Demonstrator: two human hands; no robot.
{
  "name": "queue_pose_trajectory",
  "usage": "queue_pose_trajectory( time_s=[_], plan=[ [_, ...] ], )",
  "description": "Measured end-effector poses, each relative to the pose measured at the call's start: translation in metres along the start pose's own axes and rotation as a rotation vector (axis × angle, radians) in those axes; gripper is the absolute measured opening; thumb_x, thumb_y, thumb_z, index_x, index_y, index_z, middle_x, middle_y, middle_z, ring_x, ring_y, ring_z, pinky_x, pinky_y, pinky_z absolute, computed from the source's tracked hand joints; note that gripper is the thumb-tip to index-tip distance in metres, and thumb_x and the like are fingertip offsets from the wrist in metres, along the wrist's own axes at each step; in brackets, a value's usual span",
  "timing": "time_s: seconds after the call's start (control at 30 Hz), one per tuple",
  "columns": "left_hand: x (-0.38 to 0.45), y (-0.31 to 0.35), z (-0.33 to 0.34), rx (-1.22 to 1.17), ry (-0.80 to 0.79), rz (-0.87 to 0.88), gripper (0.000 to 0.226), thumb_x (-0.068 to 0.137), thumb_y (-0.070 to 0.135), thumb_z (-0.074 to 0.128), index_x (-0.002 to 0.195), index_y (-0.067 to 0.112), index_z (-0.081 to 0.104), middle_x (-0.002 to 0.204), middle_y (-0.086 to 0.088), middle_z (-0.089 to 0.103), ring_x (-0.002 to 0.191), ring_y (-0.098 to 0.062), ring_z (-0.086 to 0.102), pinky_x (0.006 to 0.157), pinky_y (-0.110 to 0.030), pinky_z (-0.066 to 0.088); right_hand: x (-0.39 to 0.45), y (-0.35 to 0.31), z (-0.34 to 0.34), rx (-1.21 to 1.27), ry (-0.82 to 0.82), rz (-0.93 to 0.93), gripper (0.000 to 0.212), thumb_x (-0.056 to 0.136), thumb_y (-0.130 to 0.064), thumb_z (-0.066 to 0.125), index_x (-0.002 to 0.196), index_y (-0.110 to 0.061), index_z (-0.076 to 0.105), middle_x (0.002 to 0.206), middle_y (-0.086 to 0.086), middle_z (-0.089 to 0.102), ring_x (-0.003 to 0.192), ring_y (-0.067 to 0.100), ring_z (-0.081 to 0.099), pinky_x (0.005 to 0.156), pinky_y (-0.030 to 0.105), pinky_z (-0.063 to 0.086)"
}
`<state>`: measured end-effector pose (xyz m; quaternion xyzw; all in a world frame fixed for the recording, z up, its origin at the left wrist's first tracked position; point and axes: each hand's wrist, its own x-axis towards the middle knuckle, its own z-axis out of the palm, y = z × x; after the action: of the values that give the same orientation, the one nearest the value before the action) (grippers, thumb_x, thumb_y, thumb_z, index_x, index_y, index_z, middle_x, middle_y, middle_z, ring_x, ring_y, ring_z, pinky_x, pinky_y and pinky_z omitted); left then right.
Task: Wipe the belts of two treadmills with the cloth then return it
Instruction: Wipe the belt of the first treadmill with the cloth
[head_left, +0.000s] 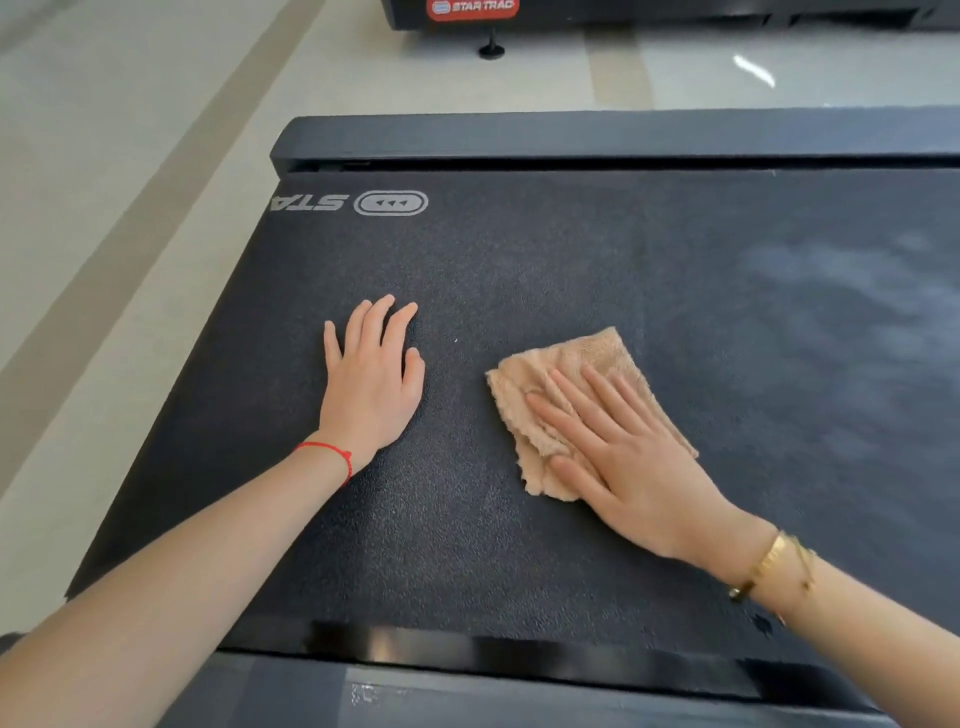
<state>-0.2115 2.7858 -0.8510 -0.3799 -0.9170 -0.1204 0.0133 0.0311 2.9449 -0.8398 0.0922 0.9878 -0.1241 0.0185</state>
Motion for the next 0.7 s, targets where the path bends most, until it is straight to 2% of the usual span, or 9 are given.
queue_pose_trajectory(
  time_s=[0.07, 0.2, 0.27, 0.33, 0.4, 0.5, 0.6, 0.7],
  plan=[
    [-0.002, 0.001, -0.001, 0.004, -0.003, 0.002, 0.052, 0.101, 0.03, 0.03, 0.152, 0.021, 0.029, 0.161, -0.003, 0.023, 0.15, -0.023, 0.014, 0.121, -0.057, 0.008, -0.001, 0.011, -0.004, -0.01, 0.004, 0.033, 0.056, 0.103, -0.059, 0.011, 0.156, -0.044, 0.0, 0.163, -0.021, -0.012, 0.15, 0.01, -0.019, 0.123, 0.033, -0.012],
    [-0.004, 0.002, -0.002, 0.002, -0.014, 0.003, 0.052, 0.103, 0.029, 0.031, 0.154, 0.021, 0.027, 0.162, -0.004, 0.023, 0.151, -0.024, 0.014, 0.121, -0.056, 0.008, 0.041, 0.041, -0.019, -0.002, 0.059, 0.315, 0.057, 0.104, -0.051, 0.019, 0.157, -0.037, 0.005, 0.165, -0.014, -0.007, 0.153, 0.019, -0.01, 0.123, 0.036, -0.009],
    [-0.003, 0.002, -0.002, 0.0, -0.017, 0.002, 0.052, 0.103, 0.029, 0.032, 0.154, 0.022, 0.027, 0.162, -0.004, 0.022, 0.151, -0.024, 0.013, 0.122, -0.055, 0.008, 0.051, 0.038, -0.019, -0.007, 0.073, 0.387, 0.057, 0.105, -0.049, 0.02, 0.158, -0.035, 0.007, 0.165, -0.013, -0.008, 0.153, 0.023, -0.009, 0.123, 0.038, -0.01],
    [-0.002, 0.001, -0.002, 0.006, -0.022, -0.002, 0.052, 0.104, 0.029, 0.031, 0.155, 0.022, 0.026, 0.162, -0.004, 0.021, 0.151, -0.025, 0.013, 0.122, -0.055, 0.008, 0.043, 0.022, -0.013, -0.002, 0.058, 0.328, 0.058, 0.104, -0.05, 0.02, 0.158, -0.035, 0.006, 0.164, -0.014, -0.009, 0.153, 0.023, -0.011, 0.123, 0.039, -0.012],
    [-0.003, 0.001, -0.001, 0.02, -0.015, 0.001, 0.052, 0.104, 0.029, 0.032, 0.154, 0.022, 0.026, 0.162, -0.005, 0.021, 0.151, -0.025, 0.014, 0.121, -0.056, 0.009, 0.021, -0.002, -0.004, -0.009, 0.035, 0.187, 0.059, 0.103, -0.053, 0.02, 0.158, -0.037, 0.006, 0.164, -0.016, -0.008, 0.153, 0.021, -0.013, 0.123, 0.039, -0.012],
    [-0.002, 0.001, 0.0, 0.029, -0.007, 0.004, 0.052, 0.103, 0.029, 0.033, 0.154, 0.021, 0.027, 0.162, -0.005, 0.022, 0.15, -0.026, 0.015, 0.121, -0.057, 0.011, -0.014, -0.026, 0.004, -0.028, 0.008, 0.047, 0.061, 0.1, -0.06, 0.018, 0.157, -0.039, 0.008, 0.165, -0.016, -0.001, 0.153, 0.018, -0.01, 0.124, 0.04, -0.006],
    [-0.002, -0.001, 0.002, 0.032, 0.004, 0.006, 0.052, 0.103, 0.028, 0.033, 0.154, 0.021, 0.028, 0.161, -0.007, 0.024, 0.15, -0.027, 0.016, 0.121, -0.057, 0.012, -0.015, -0.023, 0.002, -0.09, 0.008, 0.045, 0.065, 0.097, -0.065, 0.018, 0.157, -0.039, 0.011, 0.165, -0.015, 0.005, 0.154, 0.018, -0.003, 0.124, 0.042, -0.002],
    [-0.001, -0.001, 0.004, 0.034, 0.01, 0.01, 0.051, 0.103, 0.029, 0.033, 0.153, 0.021, 0.028, 0.161, -0.007, 0.025, 0.15, -0.027, 0.017, 0.121, -0.057, 0.012, 0.013, -0.006, -0.003, -0.085, 0.043, 0.112, 0.063, 0.1, -0.06, 0.021, 0.158, -0.036, 0.008, 0.165, -0.013, 0.001, 0.153, 0.021, -0.007, 0.124, 0.043, -0.006]
  ],
)
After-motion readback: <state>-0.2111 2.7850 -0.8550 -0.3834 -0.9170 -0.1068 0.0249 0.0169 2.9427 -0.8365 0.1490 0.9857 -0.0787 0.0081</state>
